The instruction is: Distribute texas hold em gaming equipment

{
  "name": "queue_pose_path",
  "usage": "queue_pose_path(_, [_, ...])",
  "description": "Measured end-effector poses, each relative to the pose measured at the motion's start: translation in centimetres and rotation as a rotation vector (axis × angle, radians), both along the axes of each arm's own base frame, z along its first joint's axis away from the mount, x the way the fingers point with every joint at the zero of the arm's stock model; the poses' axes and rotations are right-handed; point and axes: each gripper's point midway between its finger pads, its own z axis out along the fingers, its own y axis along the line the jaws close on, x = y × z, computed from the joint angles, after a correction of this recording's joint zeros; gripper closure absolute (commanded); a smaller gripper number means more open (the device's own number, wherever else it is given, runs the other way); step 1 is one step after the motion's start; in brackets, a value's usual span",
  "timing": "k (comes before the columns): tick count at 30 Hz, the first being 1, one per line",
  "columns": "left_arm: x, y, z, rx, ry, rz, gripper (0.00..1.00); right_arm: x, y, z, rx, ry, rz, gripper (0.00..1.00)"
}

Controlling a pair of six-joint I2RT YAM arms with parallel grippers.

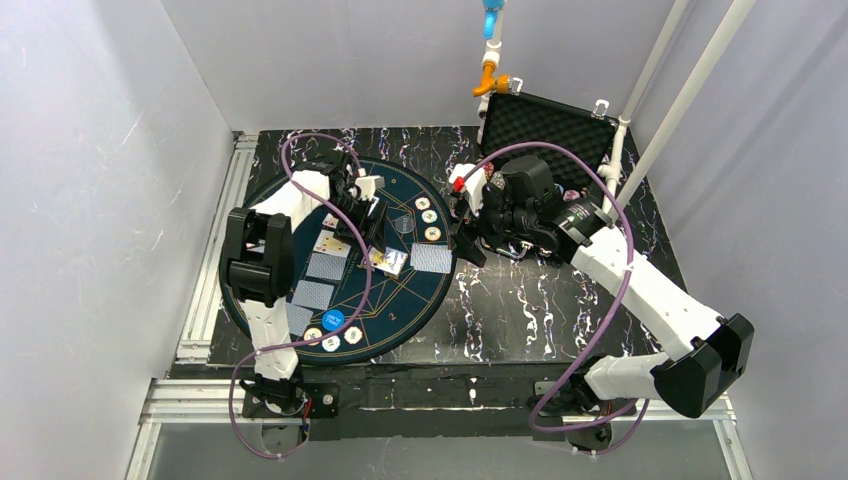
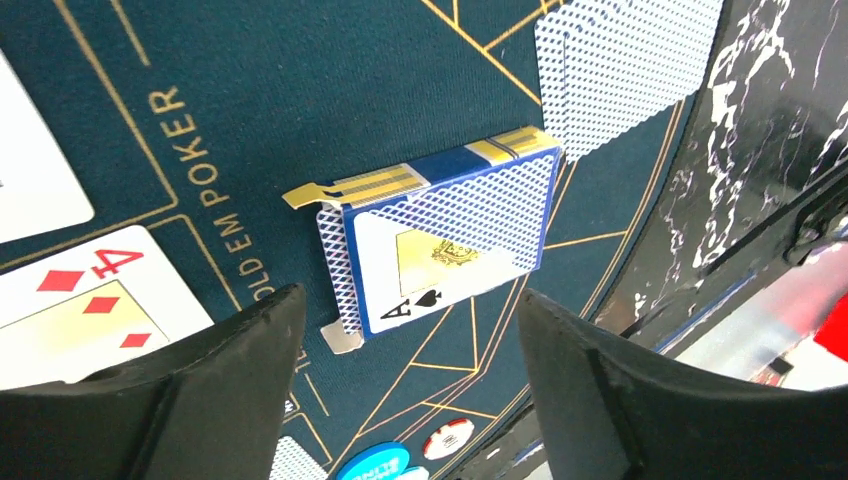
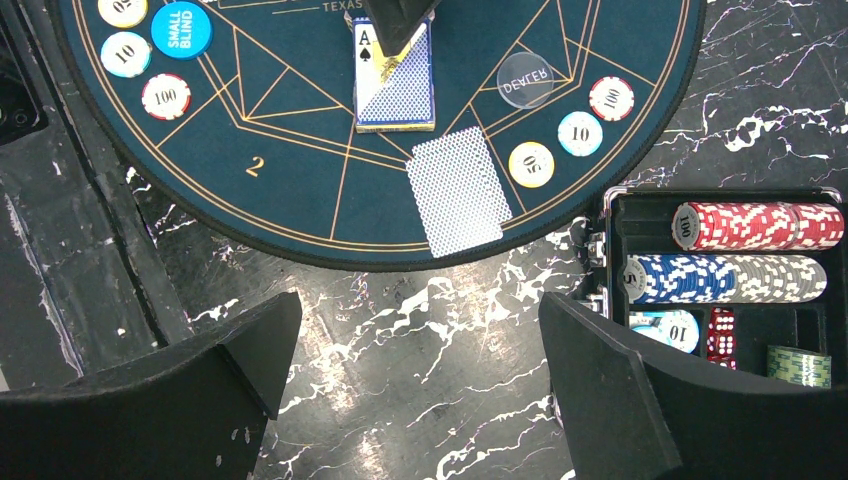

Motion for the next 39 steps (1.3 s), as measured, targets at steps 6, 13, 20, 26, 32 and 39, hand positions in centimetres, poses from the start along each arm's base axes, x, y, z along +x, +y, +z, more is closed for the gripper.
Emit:
queue_pose_path(6, [1.5, 0.6, 1.6, 0.030, -0.061, -0.020, 0.02, 0.0, 0.0, 0.0, 0.000, 0.000, 0.000, 0.02])
queue_pose_path(13, [7.0, 2.8, 5.7, 0.110, -0.265, -0.034, 0.03, 0.0, 0.0, 0.0, 0.001, 0.000, -0.001, 0.02])
queue_pose_path(20, [14.1, 6.6, 4.7, 0.210, -0.354, 0.029, 0.07, 0.0, 0.0, 0.0, 0.001, -0.001, -0.001, 0.02])
queue_pose_path(26, [17.0, 9.2, 0.4, 0.251, -0.309, 0.077, 0.17, 0.0, 0.0, 0.0, 0.000, 0.000, -0.002, 0.02])
queue_pose_path(32, [18.7, 10.2, -0.4, 0.255, -0.346, 0.063, 0.21, 0.0, 0.0, 0.0, 0.000, 0.000, -0.002, 0.02])
queue_pose_path(39, [20.8, 9.4, 0.7, 0.219, -0.431, 0.029, 0.27, 0.1, 0.0, 0.0, 0.000, 0.001, -0.003, 0.02])
